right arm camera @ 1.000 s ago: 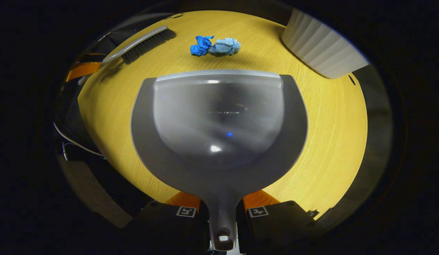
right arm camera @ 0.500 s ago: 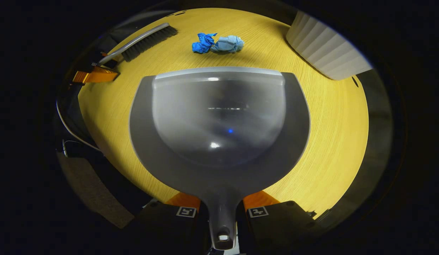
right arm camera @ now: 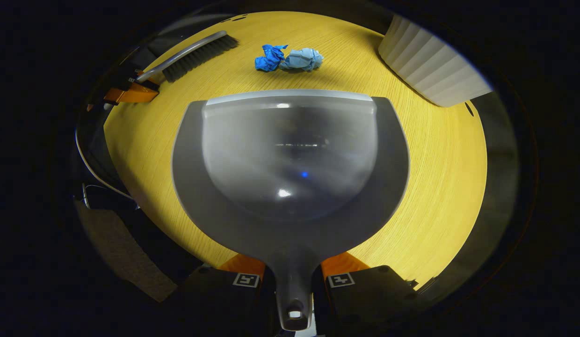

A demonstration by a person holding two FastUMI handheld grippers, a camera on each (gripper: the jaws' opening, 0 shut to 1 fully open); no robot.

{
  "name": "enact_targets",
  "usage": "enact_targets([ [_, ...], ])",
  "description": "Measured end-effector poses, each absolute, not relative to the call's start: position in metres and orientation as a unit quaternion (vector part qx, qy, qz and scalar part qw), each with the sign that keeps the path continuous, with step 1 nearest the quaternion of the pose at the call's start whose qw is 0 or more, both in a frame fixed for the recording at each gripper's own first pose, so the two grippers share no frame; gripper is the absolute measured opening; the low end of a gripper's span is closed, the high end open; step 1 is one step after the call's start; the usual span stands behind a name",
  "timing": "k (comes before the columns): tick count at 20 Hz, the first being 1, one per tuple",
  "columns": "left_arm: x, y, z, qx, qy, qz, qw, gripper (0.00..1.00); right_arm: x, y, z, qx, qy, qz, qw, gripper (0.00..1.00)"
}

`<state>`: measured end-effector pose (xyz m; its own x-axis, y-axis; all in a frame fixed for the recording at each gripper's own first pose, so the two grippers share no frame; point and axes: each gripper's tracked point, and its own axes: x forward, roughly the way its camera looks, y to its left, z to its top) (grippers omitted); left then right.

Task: Pick up the small broom and dustpan from the desktop, sweep the trash into the dustpan with the broom, and then empty the trash into the garbage bin.

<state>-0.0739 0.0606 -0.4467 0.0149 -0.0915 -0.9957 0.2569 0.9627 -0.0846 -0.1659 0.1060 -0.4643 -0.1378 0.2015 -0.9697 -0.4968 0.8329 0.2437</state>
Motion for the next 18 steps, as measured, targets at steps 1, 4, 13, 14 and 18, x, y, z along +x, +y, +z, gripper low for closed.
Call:
enact_targets([
  [1, -0.066, 0.058, -0.447, 0.056, 0.679, -0.123, 0.722, 0.34, -0.167, 0.106, -0.464, -0.106, 0.705, 0.273, 0.647, 0.38],
  [4, -0.036, 0.043, -0.439, 0.029, 0.658, -0.116, 0.744, 0.24, -0.166, 0.106, -0.465, -0.107, 0.704, 0.279, 0.644, 0.43],
  [13, 0.033, -0.016, -0.438, 0.103, 0.664, -0.211, 0.710, 0.27, -0.167, 0.105, -0.461, -0.102, 0.706, 0.283, 0.642, 0.35],
  [14, 0.036, -0.021, -0.439, 0.112, 0.663, -0.218, 0.707, 0.27, -0.165, 0.106, -0.460, -0.101, 0.704, 0.283, 0.644, 0.35],
  [18, 0.030, -0.041, -0.436, 0.120, 0.668, -0.259, 0.687, 0.27, -0.163, 0.109, -0.459, -0.098, 0.699, 0.279, 0.651, 0.35],
])
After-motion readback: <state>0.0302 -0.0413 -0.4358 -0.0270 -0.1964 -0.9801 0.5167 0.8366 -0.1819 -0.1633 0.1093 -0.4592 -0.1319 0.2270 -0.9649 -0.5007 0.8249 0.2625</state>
